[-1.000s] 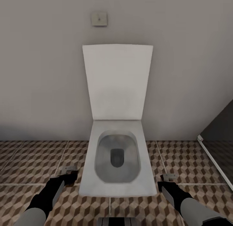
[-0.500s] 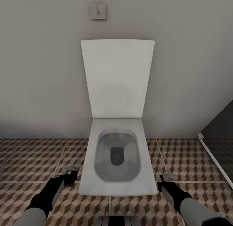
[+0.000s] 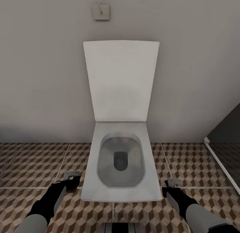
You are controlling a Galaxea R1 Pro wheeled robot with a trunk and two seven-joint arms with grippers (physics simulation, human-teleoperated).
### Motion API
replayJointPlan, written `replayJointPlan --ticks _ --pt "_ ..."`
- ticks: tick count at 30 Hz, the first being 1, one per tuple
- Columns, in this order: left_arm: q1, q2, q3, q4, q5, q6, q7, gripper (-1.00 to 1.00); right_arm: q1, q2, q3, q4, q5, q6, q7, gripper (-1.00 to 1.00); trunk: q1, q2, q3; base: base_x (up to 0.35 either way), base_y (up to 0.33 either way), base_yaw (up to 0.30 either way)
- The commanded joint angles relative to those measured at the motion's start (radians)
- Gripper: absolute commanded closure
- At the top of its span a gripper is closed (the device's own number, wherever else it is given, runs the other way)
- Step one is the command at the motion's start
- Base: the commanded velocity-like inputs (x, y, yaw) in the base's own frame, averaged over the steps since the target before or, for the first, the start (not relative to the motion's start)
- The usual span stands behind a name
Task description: Take the four mousetraps from the cabinet in the bathroom and place them on the bathroom floor. Make sure all four end up on the same floor surface, and ensure that at least two of them are either under or directly next to the same bathroom sink.
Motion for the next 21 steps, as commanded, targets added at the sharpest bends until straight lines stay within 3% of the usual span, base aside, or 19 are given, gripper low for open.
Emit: replayJointPlan --ticks 1,5,14,21 --pt "0.0 0.0 0.001 -0.002 -0.002 0.005 0.003 1.0 0.0 -0.001 0.008 -0.003 -0.01 0.005 -0.003 1.0 0.0 0.0 -0.001 0.0 0.0 0.0" --pt "0.0 0.0 0.001 -0.002 -0.002 0.005 0.002 1.0 0.001 -0.002 0.008 -0.003 -0.01 0.004 -0.003 1.0 0.0 0.0 -0.001 0.0 0.0 0.0" --pt "0.0 -0.001 0.001 -0.002 -0.002 0.005 0.002 1.0 0.001 0.0 0.008 -0.003 -0.01 0.002 -0.003 1.0 0.004 -0.002 -0.036 0.0 0.0 0.0" --pt "0.0 -0.002 0.001 -0.003 -0.002 0.004 0.002 1.0 0.0 0.001 0.008 -0.003 -0.01 0.001 0.0 1.0 0.004 -0.002 -0.036 0.0 0.0 0.0"
